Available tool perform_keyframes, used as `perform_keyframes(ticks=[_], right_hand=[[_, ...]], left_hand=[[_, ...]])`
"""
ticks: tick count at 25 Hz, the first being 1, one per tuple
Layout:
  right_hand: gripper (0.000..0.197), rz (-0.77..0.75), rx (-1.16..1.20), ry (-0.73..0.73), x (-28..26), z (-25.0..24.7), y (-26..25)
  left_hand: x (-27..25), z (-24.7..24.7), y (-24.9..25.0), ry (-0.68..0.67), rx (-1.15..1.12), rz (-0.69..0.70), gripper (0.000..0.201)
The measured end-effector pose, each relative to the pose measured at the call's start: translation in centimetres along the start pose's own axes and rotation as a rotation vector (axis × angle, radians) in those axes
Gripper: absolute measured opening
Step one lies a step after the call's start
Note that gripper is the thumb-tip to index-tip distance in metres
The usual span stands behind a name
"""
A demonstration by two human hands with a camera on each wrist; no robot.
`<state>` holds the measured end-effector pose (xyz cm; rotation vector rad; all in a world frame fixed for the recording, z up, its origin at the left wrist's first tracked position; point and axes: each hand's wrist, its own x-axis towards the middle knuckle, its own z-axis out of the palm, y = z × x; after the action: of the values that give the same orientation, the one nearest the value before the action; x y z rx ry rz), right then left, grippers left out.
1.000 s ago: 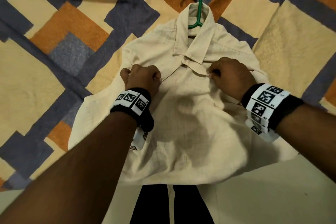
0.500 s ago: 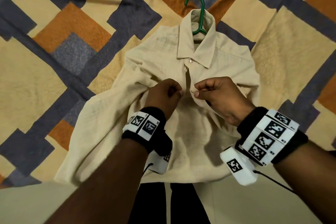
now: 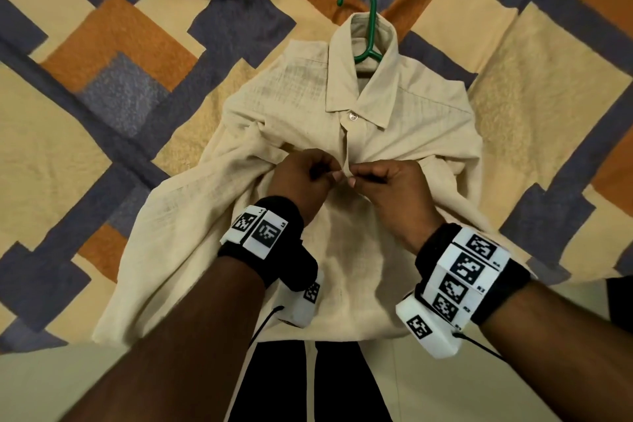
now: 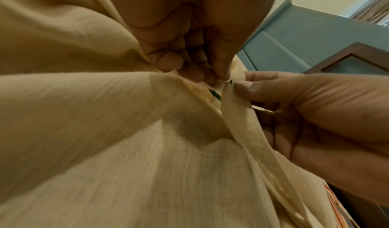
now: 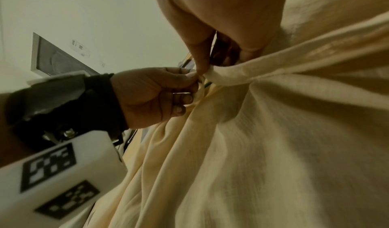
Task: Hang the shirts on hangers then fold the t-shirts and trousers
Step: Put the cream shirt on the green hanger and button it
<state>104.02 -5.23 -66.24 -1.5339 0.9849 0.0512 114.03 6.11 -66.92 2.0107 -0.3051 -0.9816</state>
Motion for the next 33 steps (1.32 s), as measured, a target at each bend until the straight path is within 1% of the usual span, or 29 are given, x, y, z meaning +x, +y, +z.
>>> perform_keyframes(ticks=[3,4,6,9,11,13,18,20,22,24,26,29,30,31,33], right_hand=[[0.022,0.005,-0.027,-0.036,-0.5,0.6,0.2],[0.024,-0.005,-0.043,-0.048,-0.5,0.7,0.3],[0.025,-0.010,-0.037,-0.043,-0.3,0.8,0.6],[0.019,-0.016,-0.015,-0.008,0.2,0.9,0.6],[0.016,-0.022,0.001,0.009,0.6,1.1,0.6],[0.014,-0.043,0.003,0.005,0.8,1.2,0.4],[0.013,-0.101,-0.070,0.041,0.6,1.8,0.5],[0.012,-0.105,-0.075,0.066,0.5,2.0,0.5],[0.008,-0.100,-0.101,0.049,0.6,2.2,0.4],[0.006,-0.073,-0.115,0.006,0.8,2.4,0.4],[0.007,-0.041,-0.107,-0.017,1.0,2.3,0.4],[0.008,-0.069,-0.152,-0.002,0.6,1.4,0.5],[0.009,-0.086,-0.215,-0.029,0.3,0.8,0.5],[0.014,-0.105,-0.325,-0.078,-0.1,0.0,0.6],[0.023,-0.181,-0.651,-0.152,-1.0,-1.5,1.2]], left_hand=[[-0.1,0.0,-0.4,0.063,-0.018,-0.023,0.002],[-0.1,0.0,-0.5,0.074,-0.028,-0.041,0.005],[-0.1,0.1,-0.8,0.072,-0.065,-0.076,0.007],[0.0,-0.1,-0.5,0.059,-0.150,-0.130,0.017],[0.1,-0.2,-0.4,0.036,-0.200,-0.151,0.017],[0.0,-0.2,-0.3,0.045,-0.253,-0.161,0.014],[0.5,0.2,-1.0,0.052,-0.186,-0.111,0.004],[0.7,0.5,-1.5,0.056,-0.142,-0.091,0.006],[0.7,0.7,-1.7,0.069,-0.027,-0.039,0.006],[0.7,0.5,-1.4,0.094,0.195,0.060,0.009],[1.0,-0.2,-1.2,0.101,0.467,0.142,0.016],[1.0,-2.0,-1.0,-0.030,0.864,0.137,0.026],[0.8,-2.8,-1.2,-0.072,0.942,0.134,0.029],[0.5,-3.5,-1.3,-0.082,0.995,0.148,0.028],[-0.3,-5.1,-1.5,-0.022,1.014,0.221,0.020]])
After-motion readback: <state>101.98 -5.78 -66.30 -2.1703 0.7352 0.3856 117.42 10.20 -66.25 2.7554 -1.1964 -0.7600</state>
